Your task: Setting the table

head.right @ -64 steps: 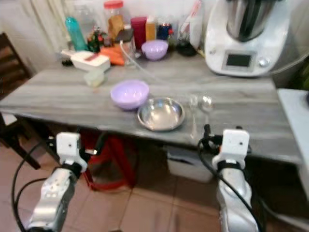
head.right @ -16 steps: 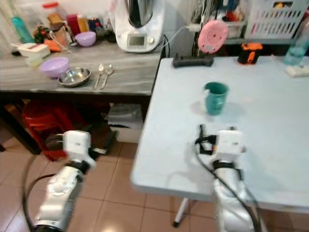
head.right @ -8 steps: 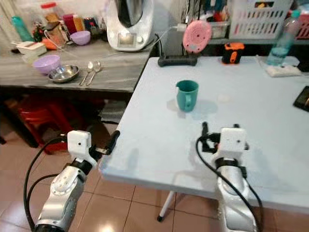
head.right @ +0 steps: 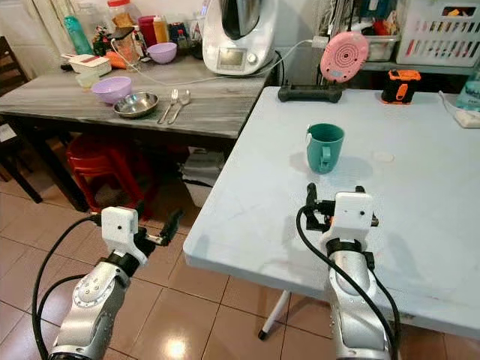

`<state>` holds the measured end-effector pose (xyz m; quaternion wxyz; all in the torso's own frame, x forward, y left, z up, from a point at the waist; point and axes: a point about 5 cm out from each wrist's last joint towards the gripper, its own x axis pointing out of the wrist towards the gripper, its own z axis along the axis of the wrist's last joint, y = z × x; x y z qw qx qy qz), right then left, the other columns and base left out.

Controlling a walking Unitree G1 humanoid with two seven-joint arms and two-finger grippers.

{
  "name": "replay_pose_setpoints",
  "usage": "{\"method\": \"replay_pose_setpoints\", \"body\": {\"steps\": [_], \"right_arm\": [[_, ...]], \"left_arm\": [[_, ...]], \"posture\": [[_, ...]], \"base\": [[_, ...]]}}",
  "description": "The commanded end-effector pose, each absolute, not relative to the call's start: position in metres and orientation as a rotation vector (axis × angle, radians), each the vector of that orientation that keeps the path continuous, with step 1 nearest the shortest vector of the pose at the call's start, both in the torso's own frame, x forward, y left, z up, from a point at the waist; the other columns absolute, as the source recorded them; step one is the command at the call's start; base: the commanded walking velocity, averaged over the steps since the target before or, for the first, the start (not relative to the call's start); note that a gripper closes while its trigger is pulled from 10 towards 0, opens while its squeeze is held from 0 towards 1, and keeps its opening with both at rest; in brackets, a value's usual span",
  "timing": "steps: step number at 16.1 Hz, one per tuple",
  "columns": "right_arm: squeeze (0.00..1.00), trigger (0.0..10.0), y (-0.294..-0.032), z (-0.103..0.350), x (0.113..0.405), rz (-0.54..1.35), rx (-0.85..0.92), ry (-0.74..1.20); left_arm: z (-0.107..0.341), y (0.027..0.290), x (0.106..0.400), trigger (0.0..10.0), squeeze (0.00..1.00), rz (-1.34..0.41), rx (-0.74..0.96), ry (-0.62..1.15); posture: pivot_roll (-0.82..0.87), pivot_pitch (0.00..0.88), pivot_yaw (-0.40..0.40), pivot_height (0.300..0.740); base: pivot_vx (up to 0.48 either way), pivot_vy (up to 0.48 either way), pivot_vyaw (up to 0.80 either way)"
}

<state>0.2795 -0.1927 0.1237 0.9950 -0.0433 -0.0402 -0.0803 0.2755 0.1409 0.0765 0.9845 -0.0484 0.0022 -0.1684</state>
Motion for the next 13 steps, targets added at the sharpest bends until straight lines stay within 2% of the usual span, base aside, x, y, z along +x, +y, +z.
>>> {"method": "replay_pose_setpoints", "body": {"steps": [1, 4, 7, 13], "right_arm": [[0.00, 10.0, -0.192, 0.126, 0.284, -0.162, -0.091, -0.086], [0.00, 10.0, -0.193, 0.128, 0.297, -0.155, -0.107, -0.066], [0.00, 10.0, -0.193, 0.129, 0.313, -0.116, -0.136, -0.055], [0.00, 10.0, -0.195, 0.143, 0.339, -0.098, -0.195, -0.084]], "left_arm": [[0.081, 0.141, 0.275, 10.0, 0.00, -0.367, -0.091, -0.005], [0.080, 0.136, 0.263, 10.0, 0.00, -0.454, -0.121, 0.018], [0.078, 0.126, 0.243, 10.0, 0.00, -0.628, -0.127, 0.043], [0.085, 0.129, 0.239, 10.0, 0.00, -0.653, -0.142, 0.038]], "posture": [[-0.09, 0.044, 0.102, 0.740], [-0.08, 0.106, 0.113, 0.740], [-0.06, 0.144, 0.114, 0.740], [-0.04, 0.160, 0.100, 0.740]], "base": [[0.000, 0.000, 0.00], [0.000, 0.000, 0.00], [0.000, 0.000, 0.00], [0.000, 0.000, 0.00]]}}
